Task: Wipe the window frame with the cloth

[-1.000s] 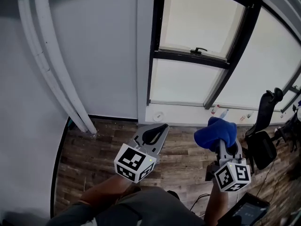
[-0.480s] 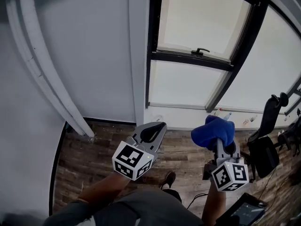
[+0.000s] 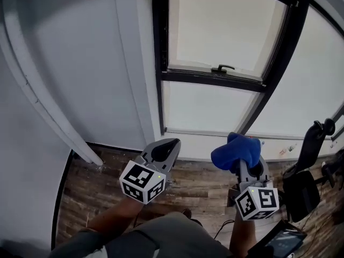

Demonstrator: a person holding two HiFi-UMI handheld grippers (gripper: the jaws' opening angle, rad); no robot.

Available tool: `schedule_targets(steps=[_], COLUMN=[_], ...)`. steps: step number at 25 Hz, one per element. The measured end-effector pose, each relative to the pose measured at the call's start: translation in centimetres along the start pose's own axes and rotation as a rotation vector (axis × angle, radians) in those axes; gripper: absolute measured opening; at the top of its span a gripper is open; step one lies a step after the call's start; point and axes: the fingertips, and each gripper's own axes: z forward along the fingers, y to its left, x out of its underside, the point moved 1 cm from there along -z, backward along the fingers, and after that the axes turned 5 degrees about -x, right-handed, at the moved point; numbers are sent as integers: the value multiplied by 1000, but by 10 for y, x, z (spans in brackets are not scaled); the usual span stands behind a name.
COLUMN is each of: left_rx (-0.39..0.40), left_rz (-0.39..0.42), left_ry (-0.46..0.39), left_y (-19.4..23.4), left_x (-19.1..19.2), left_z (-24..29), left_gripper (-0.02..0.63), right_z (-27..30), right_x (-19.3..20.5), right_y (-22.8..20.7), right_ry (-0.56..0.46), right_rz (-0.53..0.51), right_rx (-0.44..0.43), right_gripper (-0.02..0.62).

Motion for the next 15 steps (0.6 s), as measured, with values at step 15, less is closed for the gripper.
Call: schedule_targets(steps=[15], left_rx=[-71], left_rz=[0], left_ry=[20], left_y=[-2], left_x=[-4], left_z=[87], left_gripper=[9], right_z=[55], right_x=[4], right_y=[-87], right_ry=[11], right_rz=[25], right_rx=[-78], right_gripper=[118])
